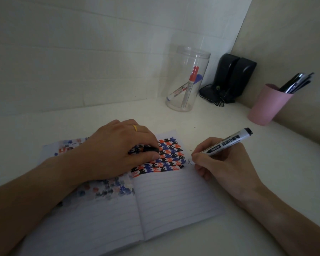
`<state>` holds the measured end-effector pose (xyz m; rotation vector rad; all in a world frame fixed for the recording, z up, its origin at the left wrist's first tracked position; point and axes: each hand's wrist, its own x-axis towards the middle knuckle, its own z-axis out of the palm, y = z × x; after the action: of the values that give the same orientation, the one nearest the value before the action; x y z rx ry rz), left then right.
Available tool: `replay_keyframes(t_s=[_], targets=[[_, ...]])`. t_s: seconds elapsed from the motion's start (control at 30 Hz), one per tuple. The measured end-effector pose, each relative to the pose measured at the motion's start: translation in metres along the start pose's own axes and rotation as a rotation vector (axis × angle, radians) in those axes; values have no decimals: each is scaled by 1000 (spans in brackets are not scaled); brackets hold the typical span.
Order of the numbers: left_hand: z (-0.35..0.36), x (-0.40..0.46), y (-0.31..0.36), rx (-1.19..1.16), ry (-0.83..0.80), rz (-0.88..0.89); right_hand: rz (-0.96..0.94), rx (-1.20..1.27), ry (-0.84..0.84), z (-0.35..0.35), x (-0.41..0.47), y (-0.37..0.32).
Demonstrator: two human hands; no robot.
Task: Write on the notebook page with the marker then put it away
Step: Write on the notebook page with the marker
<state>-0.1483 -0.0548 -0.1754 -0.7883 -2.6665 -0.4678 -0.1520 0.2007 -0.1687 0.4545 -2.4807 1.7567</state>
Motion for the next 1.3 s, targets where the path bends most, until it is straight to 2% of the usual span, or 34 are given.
replay_keyframes(t_s=[0.6,0.9,1.0,1.13,1.3], targets=[[1,0,-1,0,5,9,-29,21,-68,0,-2,-2],[2,0,-1,-4,7,8,-29,-17,-14,-1,3,6],[2,0,-1,-8,8,5,-22,62,2,-4,5,7],[2,0,-1,-5,6,3,78,268,113,-7,10,9],[-3,-2,3,-1,10,-11,323,262,146,-5,27,-8]])
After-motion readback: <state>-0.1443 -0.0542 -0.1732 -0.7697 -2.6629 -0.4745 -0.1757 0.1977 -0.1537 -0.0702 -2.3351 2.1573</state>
